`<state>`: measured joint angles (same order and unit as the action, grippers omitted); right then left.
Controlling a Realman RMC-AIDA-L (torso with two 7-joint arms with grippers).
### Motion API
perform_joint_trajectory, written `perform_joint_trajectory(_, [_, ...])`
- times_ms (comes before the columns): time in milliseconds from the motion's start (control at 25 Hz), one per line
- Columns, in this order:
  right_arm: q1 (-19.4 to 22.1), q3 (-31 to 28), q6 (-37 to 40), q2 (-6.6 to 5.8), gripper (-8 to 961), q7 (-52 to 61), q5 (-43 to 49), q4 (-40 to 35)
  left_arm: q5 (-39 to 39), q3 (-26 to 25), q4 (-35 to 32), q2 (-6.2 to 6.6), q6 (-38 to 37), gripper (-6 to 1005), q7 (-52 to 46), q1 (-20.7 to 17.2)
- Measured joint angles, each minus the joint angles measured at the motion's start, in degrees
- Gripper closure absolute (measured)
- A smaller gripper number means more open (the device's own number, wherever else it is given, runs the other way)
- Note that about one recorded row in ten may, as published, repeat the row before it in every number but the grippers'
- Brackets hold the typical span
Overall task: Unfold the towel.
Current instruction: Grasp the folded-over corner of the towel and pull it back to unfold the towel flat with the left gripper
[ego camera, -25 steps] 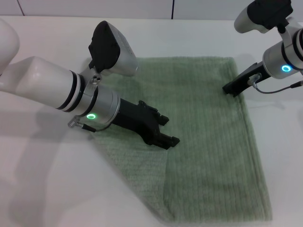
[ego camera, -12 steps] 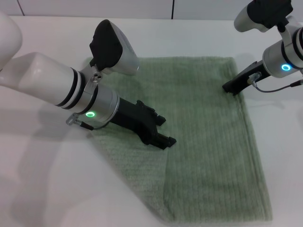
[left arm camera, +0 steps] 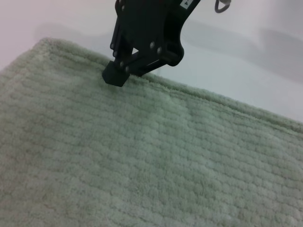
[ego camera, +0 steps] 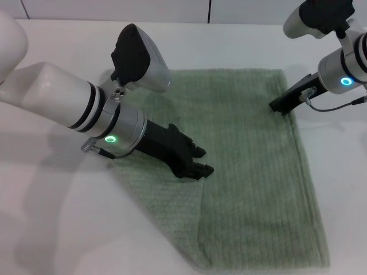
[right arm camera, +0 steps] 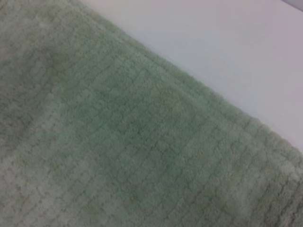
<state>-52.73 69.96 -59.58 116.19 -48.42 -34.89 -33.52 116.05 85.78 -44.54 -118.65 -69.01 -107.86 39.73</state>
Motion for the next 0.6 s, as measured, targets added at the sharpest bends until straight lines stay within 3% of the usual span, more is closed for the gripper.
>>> perform_joint_trajectory(80, [0.0,0.0,0.0,0.0,954,0.0,0.0,-0.1,0.2,0.2,0.0,0.0,0.0,559,0.0,0.1])
perform_joint_trajectory(280, [0.0,0.0,0.0,0.0,954,-0.1,0.0,-0.1,0.3,0.5,0.0,-0.07,0.0,596,0.0,0.2])
perform_joint_trajectory(600, [0.0,0.0,0.0,0.0,954,-0.1,0.0,-0.2,0.3,0.6,0.0,-0.09,-0.1,816,0.2,0.2])
